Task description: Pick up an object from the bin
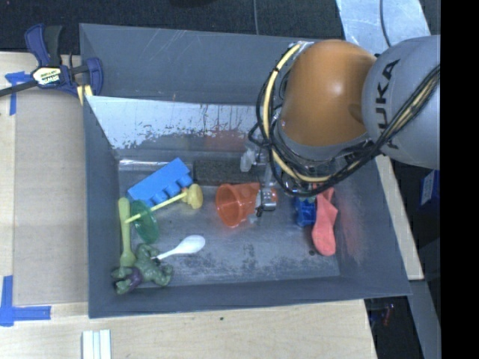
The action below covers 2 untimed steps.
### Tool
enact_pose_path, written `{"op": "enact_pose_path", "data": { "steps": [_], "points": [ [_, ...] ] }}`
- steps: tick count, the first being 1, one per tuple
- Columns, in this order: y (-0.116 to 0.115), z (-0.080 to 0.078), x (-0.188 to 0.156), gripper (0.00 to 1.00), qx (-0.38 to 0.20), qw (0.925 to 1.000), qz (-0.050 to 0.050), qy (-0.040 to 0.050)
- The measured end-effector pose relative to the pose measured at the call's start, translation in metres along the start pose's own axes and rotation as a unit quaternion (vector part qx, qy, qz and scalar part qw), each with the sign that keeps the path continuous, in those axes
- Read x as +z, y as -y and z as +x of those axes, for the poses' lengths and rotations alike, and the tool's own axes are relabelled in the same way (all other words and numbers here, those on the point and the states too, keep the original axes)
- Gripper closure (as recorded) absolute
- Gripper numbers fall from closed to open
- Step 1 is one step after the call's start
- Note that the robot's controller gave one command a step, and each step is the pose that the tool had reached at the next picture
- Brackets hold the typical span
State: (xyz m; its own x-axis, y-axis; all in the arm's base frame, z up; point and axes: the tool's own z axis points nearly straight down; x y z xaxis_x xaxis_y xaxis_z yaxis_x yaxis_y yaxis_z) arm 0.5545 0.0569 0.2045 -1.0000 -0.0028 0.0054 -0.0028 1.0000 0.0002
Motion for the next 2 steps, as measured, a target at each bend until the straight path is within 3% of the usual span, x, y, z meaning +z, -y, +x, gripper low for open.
{"op": "enact_pose_path", "data": {
  "steps": [1,2],
  "points": [
    [0.000,-0.002,-0.005,0.00,0.001,1.0000,0.000,0.0044],
    [-0.006,0.000,0.048,0.00,0.050,0.9988,-0.001,0.0060]
  ]
}}
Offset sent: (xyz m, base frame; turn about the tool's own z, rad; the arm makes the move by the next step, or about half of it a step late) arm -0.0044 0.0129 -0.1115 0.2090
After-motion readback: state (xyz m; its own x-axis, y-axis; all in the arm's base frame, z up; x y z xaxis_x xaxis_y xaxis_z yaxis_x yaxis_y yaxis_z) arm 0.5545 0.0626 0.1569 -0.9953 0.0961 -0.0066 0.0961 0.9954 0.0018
